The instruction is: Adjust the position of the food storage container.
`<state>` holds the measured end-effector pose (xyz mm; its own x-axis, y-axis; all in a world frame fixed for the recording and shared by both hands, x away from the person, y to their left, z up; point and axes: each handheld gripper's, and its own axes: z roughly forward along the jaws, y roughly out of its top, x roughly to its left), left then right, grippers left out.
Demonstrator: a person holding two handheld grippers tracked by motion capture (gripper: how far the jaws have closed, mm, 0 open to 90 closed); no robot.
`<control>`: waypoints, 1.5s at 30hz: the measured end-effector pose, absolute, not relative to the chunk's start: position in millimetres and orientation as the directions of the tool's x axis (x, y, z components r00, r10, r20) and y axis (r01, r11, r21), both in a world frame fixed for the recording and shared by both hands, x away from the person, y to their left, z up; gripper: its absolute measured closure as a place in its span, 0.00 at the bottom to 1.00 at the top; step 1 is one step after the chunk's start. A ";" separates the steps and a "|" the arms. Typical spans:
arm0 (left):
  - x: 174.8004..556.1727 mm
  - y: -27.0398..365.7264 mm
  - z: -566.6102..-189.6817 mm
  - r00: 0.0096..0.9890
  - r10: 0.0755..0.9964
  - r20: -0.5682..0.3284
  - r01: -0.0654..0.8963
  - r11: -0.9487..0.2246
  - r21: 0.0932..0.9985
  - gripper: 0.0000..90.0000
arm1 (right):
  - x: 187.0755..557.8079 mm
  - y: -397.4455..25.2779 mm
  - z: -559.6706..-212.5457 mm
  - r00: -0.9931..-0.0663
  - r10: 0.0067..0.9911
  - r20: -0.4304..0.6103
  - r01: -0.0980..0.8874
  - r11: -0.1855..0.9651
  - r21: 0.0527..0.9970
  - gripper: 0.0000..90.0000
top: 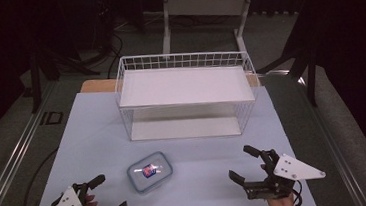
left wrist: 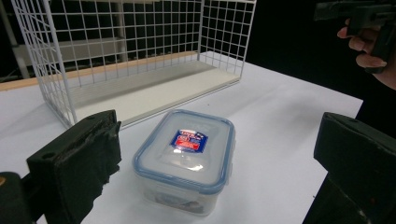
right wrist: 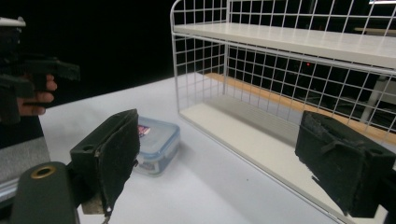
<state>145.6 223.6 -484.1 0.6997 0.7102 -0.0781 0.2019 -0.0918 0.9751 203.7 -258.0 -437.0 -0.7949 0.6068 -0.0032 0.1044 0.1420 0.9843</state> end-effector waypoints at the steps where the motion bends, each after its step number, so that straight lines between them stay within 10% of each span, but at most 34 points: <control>1: 145.4 223.7 -483.9 0.699 0.710 -0.081 0.202 -0.088 0.975 0.02 | 202.7 -257.6 -436.5 -0.793 0.609 -0.010 0.098 0.143 0.985 0.15; 9: 140.6 221.9 -477.3 0.708 0.704 -0.054 0.166 -0.091 0.982 0.02 | 193.8 -254.9 -430.1 -0.787 0.614 -0.062 0.051 0.165 0.985 0.15; 23: 158.3 221.9 -483.7 0.702 0.705 -0.099 0.384 -0.257 0.887 0.07 | 197.0 -254.1 -430.2 -0.775 0.630 -0.047 0.062 0.149 0.987 0.15; 39: 194.3 223.1 -511.8 0.664 0.743 -0.087 0.514 -0.368 0.775 0.85 | 199.4 -252.6 -436.0 -0.775 0.631 -0.028 0.087 0.151 0.985 0.15; 45: 199.8 214.1 -522.4 0.694 0.716 -0.078 0.518 -0.421 0.744 0.98 | 200.2 -252.4 -437.8 -0.776 0.630 -0.024 0.095 0.155 0.983 0.15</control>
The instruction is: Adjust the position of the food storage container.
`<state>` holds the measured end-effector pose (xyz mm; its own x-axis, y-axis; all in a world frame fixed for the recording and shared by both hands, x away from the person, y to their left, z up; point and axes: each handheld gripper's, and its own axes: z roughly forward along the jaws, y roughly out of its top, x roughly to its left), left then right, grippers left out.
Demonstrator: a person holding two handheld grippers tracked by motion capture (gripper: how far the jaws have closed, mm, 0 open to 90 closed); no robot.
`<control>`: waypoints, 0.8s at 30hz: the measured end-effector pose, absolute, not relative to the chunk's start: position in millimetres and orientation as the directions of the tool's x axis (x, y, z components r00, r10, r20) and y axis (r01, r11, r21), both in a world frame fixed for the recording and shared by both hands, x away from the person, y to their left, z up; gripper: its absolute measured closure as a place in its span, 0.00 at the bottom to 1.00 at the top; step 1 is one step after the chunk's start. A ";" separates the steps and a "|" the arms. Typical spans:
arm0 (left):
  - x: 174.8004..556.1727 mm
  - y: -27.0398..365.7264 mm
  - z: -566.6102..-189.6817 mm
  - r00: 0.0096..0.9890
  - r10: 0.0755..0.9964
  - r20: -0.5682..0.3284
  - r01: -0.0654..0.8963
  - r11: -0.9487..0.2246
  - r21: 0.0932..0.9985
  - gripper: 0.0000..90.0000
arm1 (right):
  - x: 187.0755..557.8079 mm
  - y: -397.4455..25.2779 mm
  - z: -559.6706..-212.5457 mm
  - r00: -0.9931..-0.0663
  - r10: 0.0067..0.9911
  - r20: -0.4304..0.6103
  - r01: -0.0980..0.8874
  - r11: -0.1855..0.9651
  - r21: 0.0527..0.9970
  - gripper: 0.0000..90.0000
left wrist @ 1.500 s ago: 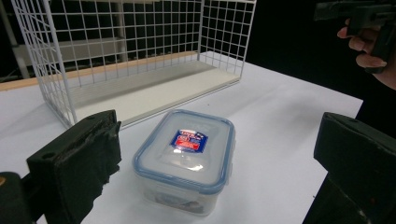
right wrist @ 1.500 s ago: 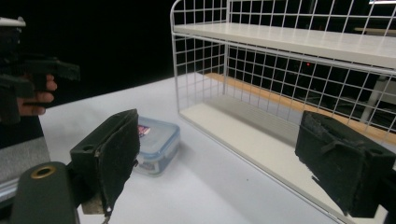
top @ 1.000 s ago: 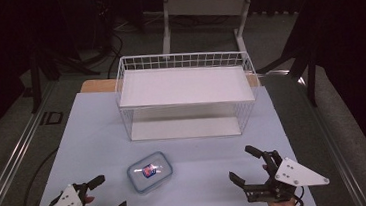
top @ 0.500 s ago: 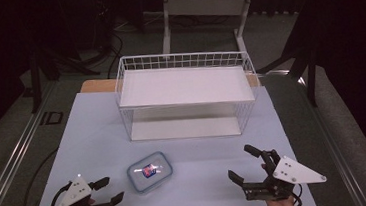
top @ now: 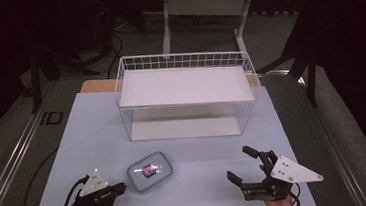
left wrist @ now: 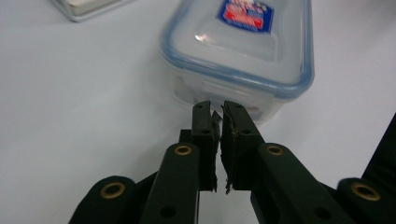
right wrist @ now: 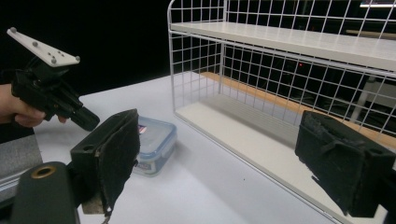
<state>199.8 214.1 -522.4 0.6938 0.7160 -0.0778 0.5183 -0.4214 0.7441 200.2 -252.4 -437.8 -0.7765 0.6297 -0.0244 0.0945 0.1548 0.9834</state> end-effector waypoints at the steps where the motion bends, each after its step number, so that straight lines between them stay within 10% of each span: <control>1: 203.4 212.2 -525.0 0.689 0.720 -0.082 0.533 -0.427 0.730 1.00 | 200.3 -253.0 -438.1 -0.777 0.629 -0.021 0.096 0.152 0.984 0.15; 24: 246.1 189.7 -527.4 0.656 0.748 -0.100 0.570 -0.405 0.715 1.00 | 202.6 -251.7 -440.4 -0.787 0.616 -0.010 0.115 0.162 0.980 0.15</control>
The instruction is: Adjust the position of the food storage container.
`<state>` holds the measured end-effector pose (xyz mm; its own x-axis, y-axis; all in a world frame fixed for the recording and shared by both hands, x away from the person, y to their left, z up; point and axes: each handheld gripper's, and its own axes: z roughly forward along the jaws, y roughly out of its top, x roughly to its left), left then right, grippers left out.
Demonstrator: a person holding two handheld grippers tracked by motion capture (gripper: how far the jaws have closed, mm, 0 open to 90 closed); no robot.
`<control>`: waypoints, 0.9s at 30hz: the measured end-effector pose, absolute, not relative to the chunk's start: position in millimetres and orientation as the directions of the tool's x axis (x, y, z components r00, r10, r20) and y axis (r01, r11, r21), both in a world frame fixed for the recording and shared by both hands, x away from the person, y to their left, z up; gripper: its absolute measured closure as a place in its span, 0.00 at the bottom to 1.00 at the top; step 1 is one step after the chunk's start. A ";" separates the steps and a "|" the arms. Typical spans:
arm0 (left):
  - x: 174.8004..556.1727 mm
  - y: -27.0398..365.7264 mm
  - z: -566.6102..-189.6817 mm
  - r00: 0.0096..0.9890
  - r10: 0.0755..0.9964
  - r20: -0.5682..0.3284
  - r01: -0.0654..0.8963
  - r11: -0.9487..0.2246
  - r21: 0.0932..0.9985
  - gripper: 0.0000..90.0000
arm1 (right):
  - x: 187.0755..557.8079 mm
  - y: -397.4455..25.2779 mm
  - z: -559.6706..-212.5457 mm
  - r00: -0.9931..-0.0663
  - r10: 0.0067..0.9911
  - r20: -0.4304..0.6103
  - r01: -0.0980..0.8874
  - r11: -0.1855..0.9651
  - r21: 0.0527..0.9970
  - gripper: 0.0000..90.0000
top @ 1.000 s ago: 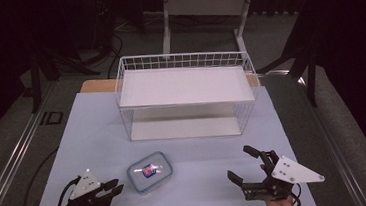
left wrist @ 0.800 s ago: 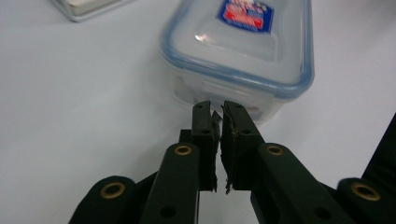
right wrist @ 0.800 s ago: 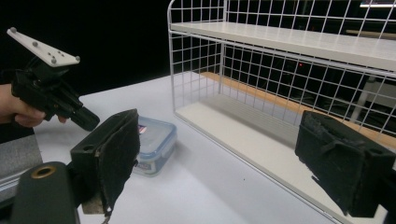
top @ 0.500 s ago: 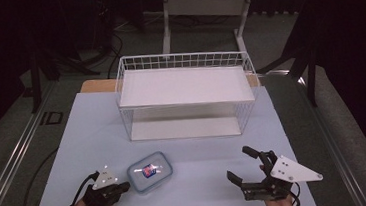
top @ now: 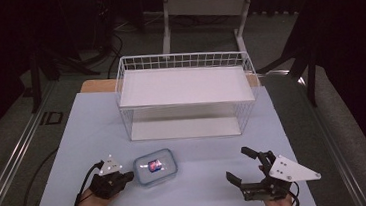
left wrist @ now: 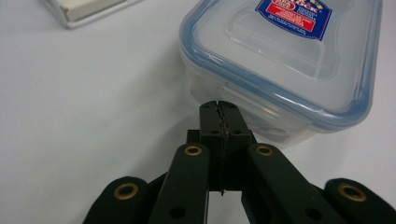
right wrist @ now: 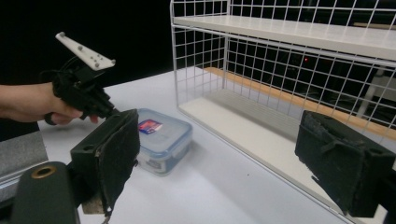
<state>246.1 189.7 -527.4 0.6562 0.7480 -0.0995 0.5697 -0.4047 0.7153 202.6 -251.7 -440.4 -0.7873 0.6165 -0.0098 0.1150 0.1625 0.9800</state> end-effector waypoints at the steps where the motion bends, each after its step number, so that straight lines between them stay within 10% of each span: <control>1: 248.0 187.9 -526.9 0.658 0.747 -0.097 0.566 -0.405 0.718 1.00 | 202.6 -251.6 -440.6 -0.788 0.615 -0.008 0.118 0.164 0.979 0.16; 27: 285.0 138.7 -528.1 0.688 0.716 -0.114 0.546 -0.408 0.731 1.00 | 205.4 -252.7 -445.4 -0.795 0.606 0.006 0.136 0.168 0.976 0.16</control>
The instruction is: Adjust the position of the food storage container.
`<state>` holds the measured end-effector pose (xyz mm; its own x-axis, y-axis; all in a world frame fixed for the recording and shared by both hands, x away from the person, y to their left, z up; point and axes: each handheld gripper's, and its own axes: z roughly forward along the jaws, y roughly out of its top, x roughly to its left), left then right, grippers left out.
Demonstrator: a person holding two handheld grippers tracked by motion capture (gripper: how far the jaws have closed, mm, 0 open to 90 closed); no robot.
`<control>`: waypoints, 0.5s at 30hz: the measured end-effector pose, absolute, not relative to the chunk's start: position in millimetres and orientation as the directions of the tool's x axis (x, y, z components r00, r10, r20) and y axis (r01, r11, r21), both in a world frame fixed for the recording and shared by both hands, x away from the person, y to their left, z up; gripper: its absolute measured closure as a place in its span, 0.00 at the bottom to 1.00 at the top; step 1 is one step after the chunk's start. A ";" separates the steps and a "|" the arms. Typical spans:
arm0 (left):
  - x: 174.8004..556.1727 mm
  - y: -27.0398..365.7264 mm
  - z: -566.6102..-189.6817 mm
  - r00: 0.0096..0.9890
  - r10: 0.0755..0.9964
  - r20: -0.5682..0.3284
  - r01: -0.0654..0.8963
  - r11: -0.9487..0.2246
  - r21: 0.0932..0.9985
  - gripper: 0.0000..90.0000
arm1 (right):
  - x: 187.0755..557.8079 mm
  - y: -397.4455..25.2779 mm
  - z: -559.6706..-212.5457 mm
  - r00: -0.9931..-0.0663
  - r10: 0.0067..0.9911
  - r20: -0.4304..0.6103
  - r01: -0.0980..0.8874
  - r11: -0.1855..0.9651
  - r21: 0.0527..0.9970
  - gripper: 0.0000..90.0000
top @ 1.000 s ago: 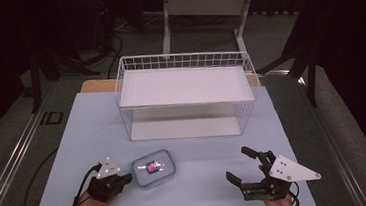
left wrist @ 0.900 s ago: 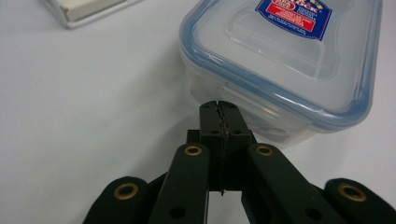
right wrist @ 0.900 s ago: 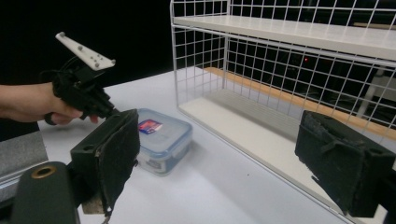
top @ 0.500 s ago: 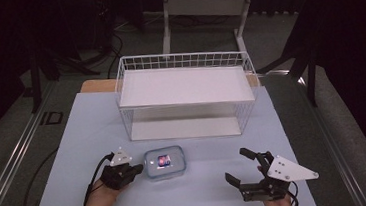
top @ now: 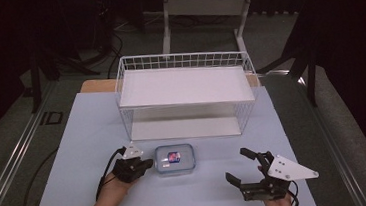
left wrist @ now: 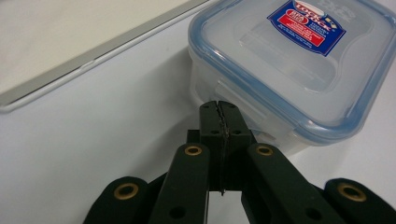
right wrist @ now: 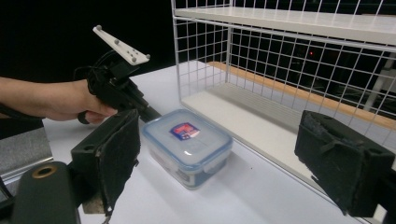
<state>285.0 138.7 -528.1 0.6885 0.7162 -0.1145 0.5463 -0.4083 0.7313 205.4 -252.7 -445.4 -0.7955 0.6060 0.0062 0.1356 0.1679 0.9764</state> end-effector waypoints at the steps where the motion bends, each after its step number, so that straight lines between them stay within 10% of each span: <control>1: 285.8 136.6 -528.3 0.688 0.716 -0.117 0.548 -0.408 0.730 1.00 | 205.3 -253.0 -445.4 -0.796 0.606 0.005 0.135 0.169 0.976 0.16; 15: 294.1 112.6 -531.7 0.709 0.694 -0.124 0.540 -0.421 0.729 1.00 | 204.4 -255.0 -446.6 -0.794 0.607 0.008 0.140 0.171 0.975 0.16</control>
